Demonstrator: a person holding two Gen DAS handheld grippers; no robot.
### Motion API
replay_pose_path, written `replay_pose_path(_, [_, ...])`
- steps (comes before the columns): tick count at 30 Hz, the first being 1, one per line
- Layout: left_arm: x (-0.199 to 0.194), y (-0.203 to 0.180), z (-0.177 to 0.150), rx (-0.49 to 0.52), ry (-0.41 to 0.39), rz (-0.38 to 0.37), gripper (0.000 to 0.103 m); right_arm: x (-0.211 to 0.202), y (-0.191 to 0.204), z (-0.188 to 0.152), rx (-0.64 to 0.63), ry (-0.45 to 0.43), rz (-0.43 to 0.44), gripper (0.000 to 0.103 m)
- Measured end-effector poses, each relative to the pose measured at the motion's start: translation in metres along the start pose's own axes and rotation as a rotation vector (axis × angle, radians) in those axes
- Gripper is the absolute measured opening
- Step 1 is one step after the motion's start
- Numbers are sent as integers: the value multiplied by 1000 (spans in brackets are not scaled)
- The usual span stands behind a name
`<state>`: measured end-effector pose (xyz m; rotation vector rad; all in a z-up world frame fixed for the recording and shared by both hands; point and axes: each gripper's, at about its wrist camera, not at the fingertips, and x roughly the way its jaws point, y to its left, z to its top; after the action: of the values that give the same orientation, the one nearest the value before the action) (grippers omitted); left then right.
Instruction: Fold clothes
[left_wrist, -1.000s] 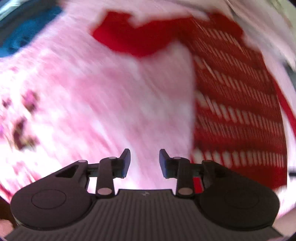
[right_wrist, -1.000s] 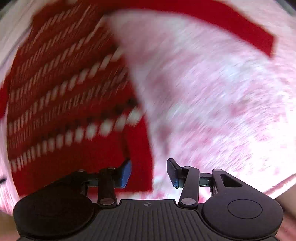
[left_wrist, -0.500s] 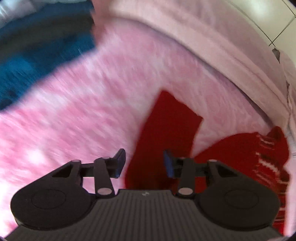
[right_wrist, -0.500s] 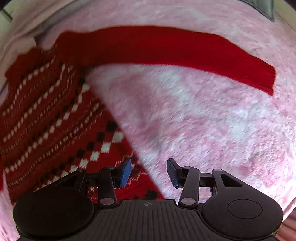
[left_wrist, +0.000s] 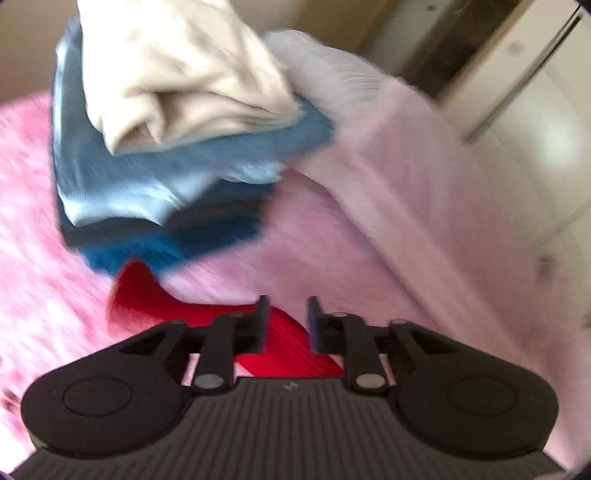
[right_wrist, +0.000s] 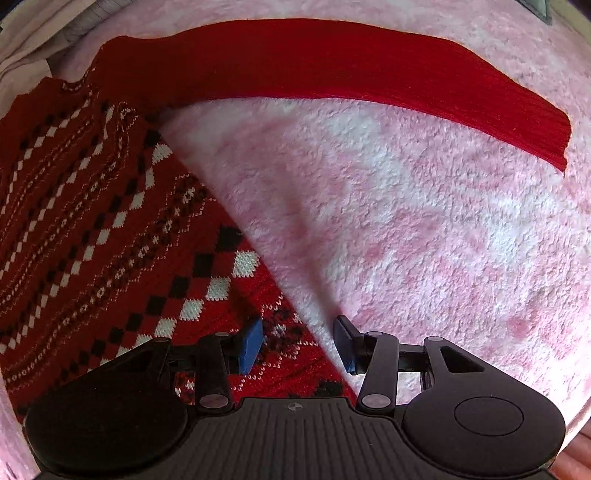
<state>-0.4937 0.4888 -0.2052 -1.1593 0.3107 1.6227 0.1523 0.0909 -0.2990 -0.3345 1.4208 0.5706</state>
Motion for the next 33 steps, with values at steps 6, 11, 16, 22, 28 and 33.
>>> replay_pose_path(6, [50, 36, -50, -107, 187, 99, 31, -1, -4, -4, -13, -10, 14, 49])
replay_pose_path(11, [79, 60, -61, -258, 112, 108, 31, -2, -3, -8, -17, -25, 10, 51])
replay_pose_path(16, [109, 52, -52, -114, 20, 157, 10, 3, 3, -8, -24, -34, -1, 57])
replay_pose_path(22, [77, 50, -62, 189, -66, 219, 0, 4, 6, -12, -40, -59, -4, 59])
replay_pose_path(28, [66, 92, -94, 311, -56, 406, 0, 6, 7, -17, -26, -88, 1, 63])
replay_pose_path(33, [38, 82, -114, 221, -14, 362, 7, -1, -5, -23, -70, -107, 64, 64])
